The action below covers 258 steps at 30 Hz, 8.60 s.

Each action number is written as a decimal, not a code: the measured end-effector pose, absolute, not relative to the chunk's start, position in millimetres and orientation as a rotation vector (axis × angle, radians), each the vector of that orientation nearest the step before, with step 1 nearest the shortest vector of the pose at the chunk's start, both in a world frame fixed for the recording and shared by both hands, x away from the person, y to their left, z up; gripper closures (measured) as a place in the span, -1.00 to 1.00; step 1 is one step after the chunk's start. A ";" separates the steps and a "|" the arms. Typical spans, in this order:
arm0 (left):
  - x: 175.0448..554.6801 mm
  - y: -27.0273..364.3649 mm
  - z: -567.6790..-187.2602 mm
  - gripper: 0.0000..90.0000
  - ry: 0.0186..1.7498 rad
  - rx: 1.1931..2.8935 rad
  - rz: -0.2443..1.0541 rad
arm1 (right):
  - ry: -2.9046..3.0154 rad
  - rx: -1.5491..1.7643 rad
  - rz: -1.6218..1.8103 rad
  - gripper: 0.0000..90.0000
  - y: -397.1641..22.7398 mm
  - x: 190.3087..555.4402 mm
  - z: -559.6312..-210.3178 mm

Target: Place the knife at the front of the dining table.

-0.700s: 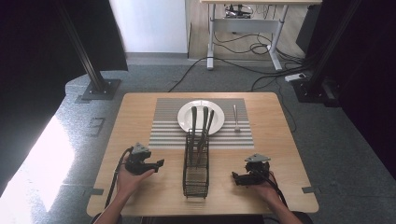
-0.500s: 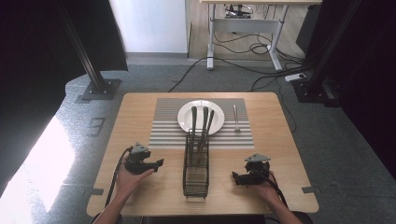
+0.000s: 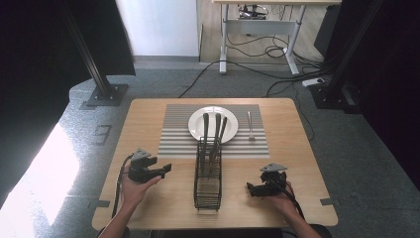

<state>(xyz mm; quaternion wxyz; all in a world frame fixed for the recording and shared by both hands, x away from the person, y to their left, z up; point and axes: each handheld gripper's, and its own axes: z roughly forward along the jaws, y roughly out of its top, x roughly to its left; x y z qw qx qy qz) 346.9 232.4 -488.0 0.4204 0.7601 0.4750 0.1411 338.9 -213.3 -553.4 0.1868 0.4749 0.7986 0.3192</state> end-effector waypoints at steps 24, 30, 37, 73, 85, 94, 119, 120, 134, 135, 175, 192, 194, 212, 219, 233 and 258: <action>361.0 215.0 -450.3 -0.39 1.081 1.800 0.310 | 2.171 1.377 0.918 -1.00 -217.5 326.8 -556.3; 365.6 210.6 -437.6 -0.37 1.062 1.791 0.341 | 2.171 1.378 0.918 -1.00 -217.1 327.2 -556.3; 372.4 198.5 -421.8 -0.33 1.031 1.795 0.311 | 2.171 1.376 0.918 -1.00 -217.0 327.1 -556.4; 419.7 125.3 -408.8 -0.02 0.962 1.875 0.260 | 2.178 1.363 0.923 -1.00 -216.4 327.0 -556.5; 435.7 113.5 -419.0 0.26 0.943 1.863 0.248 | 2.184 1.360 0.924 -1.00 -216.2 326.9 -556.4; 437.4 109.0 -430.5 0.65 0.903 1.870 0.171 | 2.186 1.357 0.924 -1.00 -216.2 327.0 -556.4; 414.2 114.3 -395.6 0.85 0.719 1.779 0.283 | 2.189 1.352 0.928 -1.00 -216.3 327.3 -556.3; 414.2 114.3 -395.6 0.85 0.719 1.779 0.283 | 2.189 1.352 0.928 -1.00 -216.3 327.3 -556.3; 389.2 140.5 -347.9 0.85 0.629 1.650 0.338 | 2.194 1.348 0.930 -1.00 -216.6 327.3 -556.2; 387.9 145.7 -344.2 0.85 0.629 1.633 0.343 | 2.198 1.346 0.931 -1.00 -216.7 327.1 -556.2; 409.6 190.6 -361.3 0.85 0.827 1.616 0.383 | 2.217 1.324 0.938 -1.00 -218.5 325.8 -556.1; 421.7 197.4 -378.1 0.85 0.905 1.641 0.386 | 2.217 1.319 0.939 -1.00 -218.6 325.8 -556.3; 423.8 198.3 -381.0 0.85 0.917 1.646 0.389 | 2.217 1.320 0.939 -1.00 -218.6 325.8 -556.3; 436.9 202.3 -400.9 0.85 0.997 1.688 0.400 | 2.220 1.318 0.939 -1.00 -218.7 325.6 -556.3; 442.7 204.4 -409.3 0.85 1.034 1.703 0.414 | 2.221 1.318 0.939 -1.00 -218.7 325.5 -556.3; 456.2 208.5 -423.4 0.85 1.091 1.726 0.440 | 2.219 1.320 0.941 -1.00 -218.6 325.5 -556.4; 489.5 200.7 -440.5 0.85 1.151 1.774 0.445 | 2.215 1.325 0.939 -1.00 -218.2 325.8 -556.4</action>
